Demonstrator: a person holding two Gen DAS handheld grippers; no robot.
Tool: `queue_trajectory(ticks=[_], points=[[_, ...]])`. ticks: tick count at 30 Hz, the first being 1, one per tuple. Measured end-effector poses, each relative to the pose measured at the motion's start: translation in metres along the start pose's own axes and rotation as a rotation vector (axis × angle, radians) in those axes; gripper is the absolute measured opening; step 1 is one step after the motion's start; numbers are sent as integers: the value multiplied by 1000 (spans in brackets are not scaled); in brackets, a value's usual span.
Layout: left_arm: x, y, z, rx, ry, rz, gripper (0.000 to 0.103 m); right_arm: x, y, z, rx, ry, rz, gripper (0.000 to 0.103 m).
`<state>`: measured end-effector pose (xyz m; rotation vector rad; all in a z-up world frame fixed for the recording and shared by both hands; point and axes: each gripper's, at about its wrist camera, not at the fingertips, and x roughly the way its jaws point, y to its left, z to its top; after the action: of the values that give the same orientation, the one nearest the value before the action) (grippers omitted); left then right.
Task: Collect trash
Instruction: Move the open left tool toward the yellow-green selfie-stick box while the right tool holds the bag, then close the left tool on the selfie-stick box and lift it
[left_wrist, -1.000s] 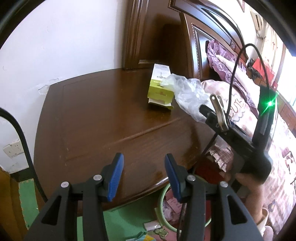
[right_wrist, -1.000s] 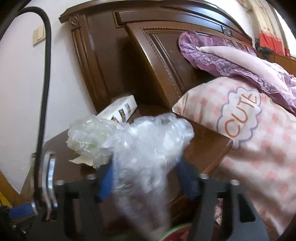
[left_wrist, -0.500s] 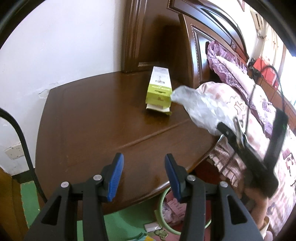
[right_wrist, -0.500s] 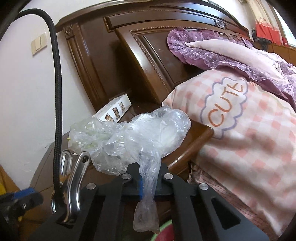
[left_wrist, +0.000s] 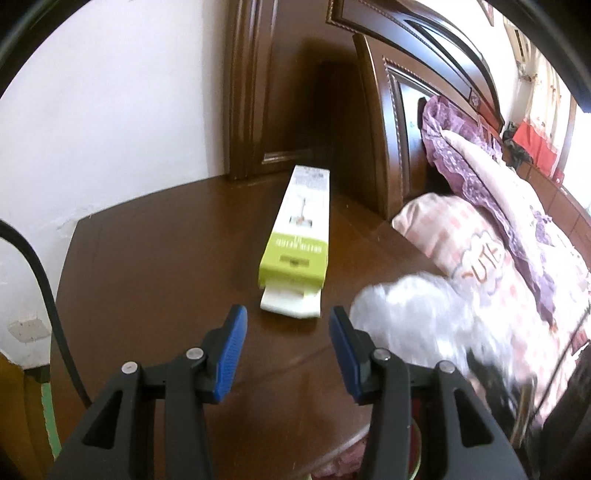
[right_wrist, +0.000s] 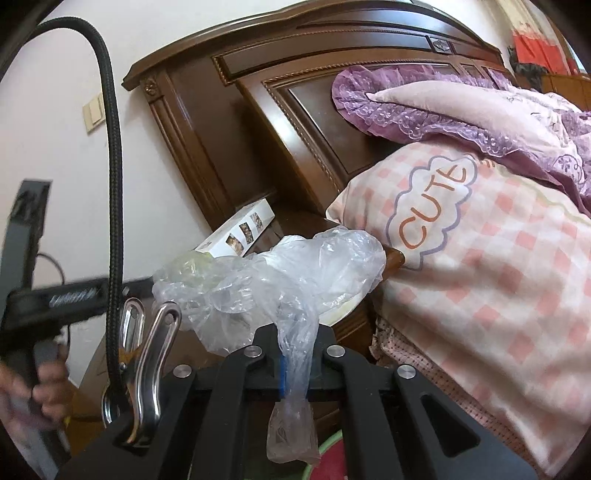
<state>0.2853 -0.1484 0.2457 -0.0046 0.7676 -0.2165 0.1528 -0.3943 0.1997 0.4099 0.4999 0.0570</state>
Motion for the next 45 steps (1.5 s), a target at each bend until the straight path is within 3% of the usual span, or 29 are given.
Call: queue_trajectory(ticks=[8,20,24,28,38,45], points=[[40,-10,47,18,18,32,54,6,-4,1,8,17,26,6],[106,-8,103,-29,124,-15,64,17,3,-1,-18,43,38,6],[120,-8,102,-19,157,-19,65,20,4,-1,-17,48,33,6],[124,-8,99,-15,143,-36,74,20,4,-1,-16,49,33,6],[124,-12,94,-26,171,-83,74,18,2,-1,-3,44,33,6],[134,-30,89,45,187,-16,75,18,2,-1,-1,42,33,6]])
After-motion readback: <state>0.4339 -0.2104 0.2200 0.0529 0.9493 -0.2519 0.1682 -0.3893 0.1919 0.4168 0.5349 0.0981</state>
